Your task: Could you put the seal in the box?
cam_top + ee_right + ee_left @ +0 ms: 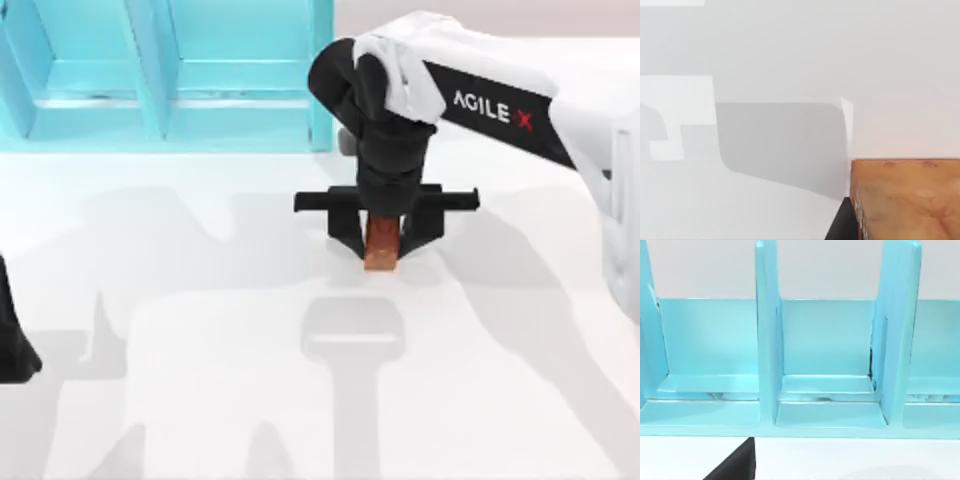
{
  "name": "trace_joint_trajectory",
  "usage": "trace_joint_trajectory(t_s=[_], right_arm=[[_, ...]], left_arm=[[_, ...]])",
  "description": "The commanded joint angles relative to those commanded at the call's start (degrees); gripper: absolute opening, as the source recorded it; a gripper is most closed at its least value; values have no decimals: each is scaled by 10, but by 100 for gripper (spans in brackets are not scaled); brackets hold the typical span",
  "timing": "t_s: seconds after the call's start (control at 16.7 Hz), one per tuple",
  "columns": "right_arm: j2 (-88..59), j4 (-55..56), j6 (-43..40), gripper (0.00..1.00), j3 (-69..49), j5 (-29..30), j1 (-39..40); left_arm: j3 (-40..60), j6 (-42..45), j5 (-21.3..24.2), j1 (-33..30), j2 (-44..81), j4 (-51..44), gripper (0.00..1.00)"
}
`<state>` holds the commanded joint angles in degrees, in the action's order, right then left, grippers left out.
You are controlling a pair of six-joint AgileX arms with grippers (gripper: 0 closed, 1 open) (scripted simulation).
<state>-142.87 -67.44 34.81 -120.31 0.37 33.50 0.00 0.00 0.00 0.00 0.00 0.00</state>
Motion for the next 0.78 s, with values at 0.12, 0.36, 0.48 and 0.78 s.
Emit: trace_joint_trajectory(t_s=[0.12, 0.36, 0.48, 0.78], right_arm=[[0, 0, 0, 0, 0, 0, 0], [0, 0, 0, 0, 0, 0, 0], [-1, -2, 1, 0, -2, 0, -1], [-14, -91, 0, 0, -100, 1, 0]], left_arm=[[0, 0, 0, 0, 0, 0, 100], [0, 0, 0, 0, 0, 0, 100], [0, 0, 0, 0, 0, 0, 100], [0, 0, 0, 0, 0, 0, 100]])
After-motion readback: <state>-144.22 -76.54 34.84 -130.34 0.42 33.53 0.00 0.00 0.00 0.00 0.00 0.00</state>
